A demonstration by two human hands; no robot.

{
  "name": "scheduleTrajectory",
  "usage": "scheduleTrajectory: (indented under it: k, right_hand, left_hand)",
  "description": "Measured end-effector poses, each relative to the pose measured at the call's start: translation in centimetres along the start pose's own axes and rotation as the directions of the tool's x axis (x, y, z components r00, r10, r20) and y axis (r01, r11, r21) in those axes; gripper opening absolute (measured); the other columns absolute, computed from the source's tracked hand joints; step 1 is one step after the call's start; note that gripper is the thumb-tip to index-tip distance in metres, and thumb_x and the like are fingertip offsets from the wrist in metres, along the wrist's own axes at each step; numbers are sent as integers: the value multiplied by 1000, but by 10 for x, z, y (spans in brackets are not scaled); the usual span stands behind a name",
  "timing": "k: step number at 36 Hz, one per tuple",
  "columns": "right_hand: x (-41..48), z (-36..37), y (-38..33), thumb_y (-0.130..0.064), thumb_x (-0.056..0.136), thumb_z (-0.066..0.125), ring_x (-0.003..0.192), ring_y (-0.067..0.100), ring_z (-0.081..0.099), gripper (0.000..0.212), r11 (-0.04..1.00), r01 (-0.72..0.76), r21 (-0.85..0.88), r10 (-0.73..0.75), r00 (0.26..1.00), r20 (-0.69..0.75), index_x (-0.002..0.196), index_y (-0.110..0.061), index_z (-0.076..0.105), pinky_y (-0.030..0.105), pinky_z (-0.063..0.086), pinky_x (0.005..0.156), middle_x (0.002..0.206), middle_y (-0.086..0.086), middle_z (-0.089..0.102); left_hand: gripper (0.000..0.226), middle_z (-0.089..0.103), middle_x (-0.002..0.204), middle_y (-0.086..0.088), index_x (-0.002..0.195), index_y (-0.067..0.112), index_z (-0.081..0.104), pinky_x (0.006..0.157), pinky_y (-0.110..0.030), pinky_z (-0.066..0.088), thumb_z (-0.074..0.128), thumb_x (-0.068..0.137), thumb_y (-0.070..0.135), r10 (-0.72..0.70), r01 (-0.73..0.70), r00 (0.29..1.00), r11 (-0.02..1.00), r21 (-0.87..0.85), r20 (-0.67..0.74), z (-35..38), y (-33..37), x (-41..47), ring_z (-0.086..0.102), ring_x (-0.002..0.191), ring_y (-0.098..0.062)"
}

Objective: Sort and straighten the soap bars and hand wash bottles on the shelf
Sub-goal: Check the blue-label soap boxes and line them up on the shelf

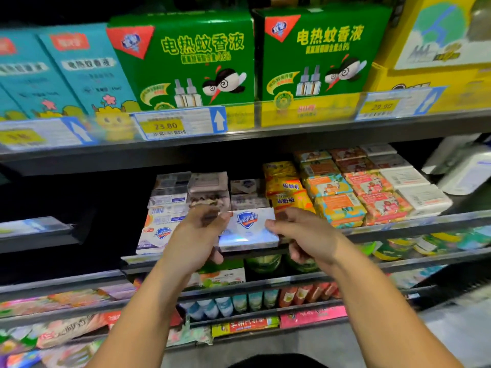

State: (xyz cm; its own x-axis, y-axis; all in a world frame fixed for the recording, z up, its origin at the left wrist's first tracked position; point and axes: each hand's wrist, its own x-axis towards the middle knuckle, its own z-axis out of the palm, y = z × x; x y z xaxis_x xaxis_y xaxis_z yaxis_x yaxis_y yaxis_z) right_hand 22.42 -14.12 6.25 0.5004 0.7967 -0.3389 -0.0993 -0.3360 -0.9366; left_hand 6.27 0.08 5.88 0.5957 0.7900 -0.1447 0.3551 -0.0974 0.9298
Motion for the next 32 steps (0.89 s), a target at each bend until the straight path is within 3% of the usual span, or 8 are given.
scheduleTrajectory:
  k: [5,10,13,17,22,26,30,32]
  right_hand:
    - [10,32,-10,-15,99,61,72,26,70,26,969,89,229,-88,996,-12,122,-25,57,27,56,56,104,8,68]
    - [21,70,-19,-31,101,57,83,32,70,10,889,161,429,-144,987,-71,108,-25,62,53,57,87,88,-4,75]
    - [25,93,-20,-41,102,52,97,27,71,24,911,223,348,-184,973,-142,110,-22,64,50,60,83,104,1,74]
    - [34,114,-15,-24,104,53,92,24,67,13,945,292,149,-259,944,-203,92,-23,58,32,58,65,98,6,65]
    - [44,131,-12,-8,97,60,108,30,65,25,953,285,99,-273,955,-119,109,-30,59,58,57,87,116,3,63]
    - [53,146,-13,-10,97,62,112,28,63,33,937,348,9,-347,936,-55,113,-38,56,51,55,92,121,3,62]
    - [69,152,-22,-15,101,56,96,7,64,18,927,367,78,-356,926,-127,105,-32,54,31,50,87,101,-5,62]
    - [83,152,-21,-17,103,53,92,1,62,11,906,392,-156,-421,871,-253,102,-27,56,30,48,86,100,-4,61]
  left_hand:
    - [20,63,119,9,119,30,49,41,-23,43,55,100,35,81,-80,997,994,-78,9,-20,-3,0,74,70,-20]
    - [36,64,121,5,123,35,53,78,-34,60,57,90,49,102,-109,994,973,-202,-43,-42,-17,5,68,102,-16]
    - [43,63,113,17,122,38,54,84,-42,60,60,82,50,117,-128,991,963,-238,-59,-54,-24,3,68,100,-17]
    - [38,68,105,18,123,36,59,87,-52,57,71,86,35,184,-186,983,977,-106,-25,-71,-40,3,68,99,-21]
    - [61,59,126,8,133,36,49,99,-33,52,80,82,28,215,-225,972,969,105,98,-98,-56,11,61,113,-11]
    - [80,52,134,3,147,30,45,110,-42,40,82,78,44,229,-244,970,905,349,84,-120,-62,27,46,129,-21]
    - [69,47,131,7,143,25,48,94,-17,35,80,82,31,221,-213,975,910,356,17,-129,-64,41,47,118,-11]
    - [61,45,129,5,140,19,51,83,-10,38,78,85,22,193,-163,978,944,285,-77,-131,-74,51,50,115,-13]
